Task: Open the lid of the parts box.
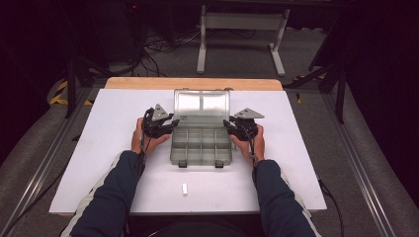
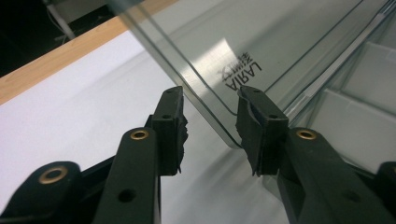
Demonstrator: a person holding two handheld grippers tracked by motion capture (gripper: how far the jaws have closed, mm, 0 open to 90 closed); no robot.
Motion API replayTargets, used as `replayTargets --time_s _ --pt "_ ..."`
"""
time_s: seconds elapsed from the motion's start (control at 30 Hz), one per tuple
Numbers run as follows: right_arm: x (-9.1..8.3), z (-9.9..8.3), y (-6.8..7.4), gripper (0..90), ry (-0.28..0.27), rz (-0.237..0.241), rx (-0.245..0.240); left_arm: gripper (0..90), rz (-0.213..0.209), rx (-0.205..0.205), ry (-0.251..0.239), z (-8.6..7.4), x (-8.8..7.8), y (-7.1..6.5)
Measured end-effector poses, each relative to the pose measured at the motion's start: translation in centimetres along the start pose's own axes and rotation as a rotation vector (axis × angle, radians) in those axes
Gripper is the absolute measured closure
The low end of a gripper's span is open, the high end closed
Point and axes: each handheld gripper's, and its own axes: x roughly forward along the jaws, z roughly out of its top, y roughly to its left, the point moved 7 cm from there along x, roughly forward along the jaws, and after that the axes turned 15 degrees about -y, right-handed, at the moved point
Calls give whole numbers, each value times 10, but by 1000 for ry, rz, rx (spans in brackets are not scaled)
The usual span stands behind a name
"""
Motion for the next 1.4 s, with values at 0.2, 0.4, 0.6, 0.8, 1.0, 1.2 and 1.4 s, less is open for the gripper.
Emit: replayTargets --time_s 0.2,0.4,0.6,0.8,1.0,1.2,1.4 --pt "0 0 1 678 0 4 0 639 0 15 3 0 1 0" --pt "0 0 1 677 -1 3 -9 636 8 25 7 -1 2 0" --pt "0 0 1 672 0 -1 -28 629 16 42 7 0 2 0" --pt "-2 6 1 640 -29 -6 -43 618 34 41 -19 6 -3 3" --pt "-8 11 0 631 -57 -5 -35 601 16 50 -58 18 -11 -1" --pt "-19 19 6 620 -94 12 -72 577 -14 63 -108 28 -24 -11" --pt "-30 28 13 606 -136 41 -93 541 -42 83 -144 36 -38 -23"
